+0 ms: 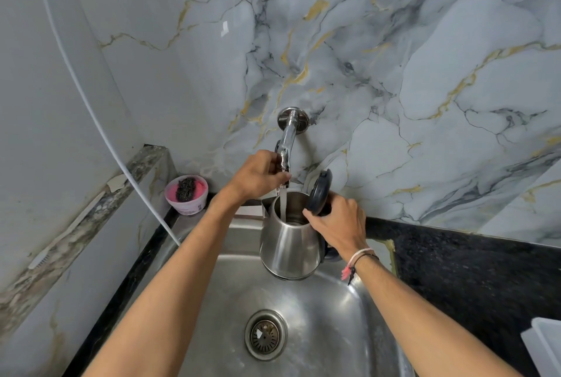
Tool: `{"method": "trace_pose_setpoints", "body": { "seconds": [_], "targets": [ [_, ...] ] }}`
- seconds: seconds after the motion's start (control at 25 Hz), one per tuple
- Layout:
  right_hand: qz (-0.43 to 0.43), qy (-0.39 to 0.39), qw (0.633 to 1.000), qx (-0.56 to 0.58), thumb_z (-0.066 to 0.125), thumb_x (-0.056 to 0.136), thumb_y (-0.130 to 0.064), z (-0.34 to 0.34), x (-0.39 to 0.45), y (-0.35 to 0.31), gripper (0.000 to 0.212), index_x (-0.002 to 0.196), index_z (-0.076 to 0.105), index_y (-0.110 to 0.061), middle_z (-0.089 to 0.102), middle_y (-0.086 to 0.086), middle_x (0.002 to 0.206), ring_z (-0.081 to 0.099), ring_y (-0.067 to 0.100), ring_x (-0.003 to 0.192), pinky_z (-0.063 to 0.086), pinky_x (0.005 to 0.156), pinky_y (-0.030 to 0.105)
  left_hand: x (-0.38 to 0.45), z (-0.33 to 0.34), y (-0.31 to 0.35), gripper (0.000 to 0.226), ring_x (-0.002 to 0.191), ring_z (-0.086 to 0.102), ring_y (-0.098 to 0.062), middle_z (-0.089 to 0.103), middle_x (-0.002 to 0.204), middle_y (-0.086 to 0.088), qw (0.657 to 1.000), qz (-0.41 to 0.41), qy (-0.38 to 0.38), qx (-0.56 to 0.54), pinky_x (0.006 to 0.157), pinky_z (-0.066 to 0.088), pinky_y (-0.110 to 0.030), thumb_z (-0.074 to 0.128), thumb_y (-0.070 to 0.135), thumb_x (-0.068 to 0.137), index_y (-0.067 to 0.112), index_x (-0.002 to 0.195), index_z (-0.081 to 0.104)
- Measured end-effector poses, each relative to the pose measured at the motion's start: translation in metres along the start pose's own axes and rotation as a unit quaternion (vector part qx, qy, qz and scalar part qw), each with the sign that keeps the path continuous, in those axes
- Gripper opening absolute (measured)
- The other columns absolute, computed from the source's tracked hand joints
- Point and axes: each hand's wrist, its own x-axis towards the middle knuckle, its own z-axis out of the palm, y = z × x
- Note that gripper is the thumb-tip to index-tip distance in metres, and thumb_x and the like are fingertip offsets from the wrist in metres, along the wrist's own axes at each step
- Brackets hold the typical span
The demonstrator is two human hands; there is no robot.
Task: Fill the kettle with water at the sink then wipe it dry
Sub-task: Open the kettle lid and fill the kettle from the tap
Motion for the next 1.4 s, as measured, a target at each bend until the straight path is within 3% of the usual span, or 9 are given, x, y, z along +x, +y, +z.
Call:
{"method": "trace_pose_setpoints", "body": {
  "seconds": [0.08, 0.24, 0.4, 0.56, 0.8, 0.96, 1.08, 1.4],
  "targets": [
    [-0.001, 0.0, 1.0, -0.001, 0.063, 0.069, -0.067, -0.001, 0.0, 0.001, 0.036, 0.074, 0.064, -0.031, 0.076, -0.008, 0.077, 0.072, 0.018, 0.079, 0.06, 0.078, 0.041, -0.002, -0.001, -0.002, 0.022, 0.102, 0.074, -0.041, 0.074, 0.11, -0.033, 1.0, 0.016, -0.012, -0.004, 0.1, 0.057, -0.058, 0.069, 0.006, 0.097, -0.008, 0.113, 0.066],
    [0.003, -0.009, 1.0, -0.007, 0.054, 0.066, -0.073, -0.001, 0.0, 0.001, 0.052, 0.082, 0.07, -0.026, 0.077, -0.007, 0.081, 0.073, 0.02, 0.083, 0.06, 0.079, 0.042, -0.003, -0.003, -0.004, 0.023, 0.11, 0.069, -0.047, 0.072, 0.112, -0.033, 0.999, 0.027, -0.025, 0.016, 0.101, 0.054, -0.06, 0.066, 0.009, 0.099, -0.007, 0.115, 0.064],
    [0.002, 0.001, 1.0, -0.012, 0.058, 0.067, -0.07, -0.004, -0.002, 0.002, 0.047, 0.081, 0.069, -0.027, 0.077, -0.008, 0.079, 0.073, 0.02, 0.08, 0.06, 0.078, 0.041, -0.005, -0.004, -0.003, 0.022, 0.114, 0.066, -0.048, 0.068, 0.116, -0.037, 0.999, 0.028, -0.041, 0.008, 0.105, 0.052, -0.06, 0.061, 0.005, 0.101, -0.01, 0.118, 0.061],
    [0.001, 0.001, 1.0, -0.019, 0.063, 0.068, -0.068, -0.007, -0.003, 0.003, 0.044, 0.08, 0.069, -0.027, 0.076, -0.008, 0.077, 0.073, 0.02, 0.078, 0.06, 0.075, 0.04, -0.007, -0.006, -0.004, 0.023, 0.102, 0.064, -0.032, 0.064, 0.106, -0.024, 0.998, 0.031, -0.058, 0.003, 0.109, 0.049, -0.059, 0.057, 0.001, 0.103, -0.014, 0.12, 0.057],
    [0.0, 0.01, 1.0, -0.013, 0.058, 0.066, -0.069, -0.01, -0.005, 0.004, 0.042, 0.075, 0.064, -0.029, 0.074, -0.008, 0.073, 0.071, 0.021, 0.075, 0.059, 0.073, 0.038, -0.007, -0.005, -0.002, 0.023, 0.101, 0.061, -0.029, 0.061, 0.104, -0.021, 0.998, 0.026, -0.059, 0.013, 0.11, 0.048, -0.059, 0.055, 0.001, 0.104, -0.014, 0.12, 0.056],
    [-0.006, 0.008, 1.0, -0.015, 0.055, 0.066, -0.071, -0.011, -0.006, 0.006, 0.041, 0.075, 0.061, -0.031, 0.074, -0.007, 0.072, 0.071, 0.022, 0.075, 0.059, 0.074, 0.039, -0.007, -0.006, -0.003, 0.024, 0.118, 0.063, -0.048, 0.063, 0.121, -0.039, 0.998, 0.02, -0.064, 0.015, 0.11, 0.048, -0.058, 0.055, 0.003, 0.104, -0.013, 0.122, 0.056],
    [-0.001, 0.011, 1.0, -0.014, 0.055, 0.066, -0.071, -0.011, -0.008, 0.009, 0.046, 0.08, 0.066, -0.028, 0.076, -0.004, 0.076, 0.072, 0.024, 0.078, 0.059, 0.076, 0.042, -0.006, -0.005, -0.004, 0.024, 0.123, 0.06, -0.049, 0.062, 0.126, -0.039, 0.997, 0.02, -0.067, 0.019, 0.11, 0.048, -0.058, 0.055, 0.004, 0.105, -0.011, 0.123, 0.056],
    [-0.008, 0.007, 1.0, -0.009, 0.075, 0.074, -0.056, -0.01, -0.011, 0.01, 0.028, 0.077, 0.059, -0.033, 0.075, -0.007, 0.076, 0.071, 0.022, 0.077, 0.057, 0.079, 0.039, -0.002, -0.006, -0.014, 0.026, 0.13, 0.057, -0.049, 0.058, 0.131, -0.04, 0.995, 0.038, -0.087, -0.013, 0.112, 0.047, -0.059, 0.052, 0.004, 0.106, -0.014, 0.124, 0.052]
  ]
}}
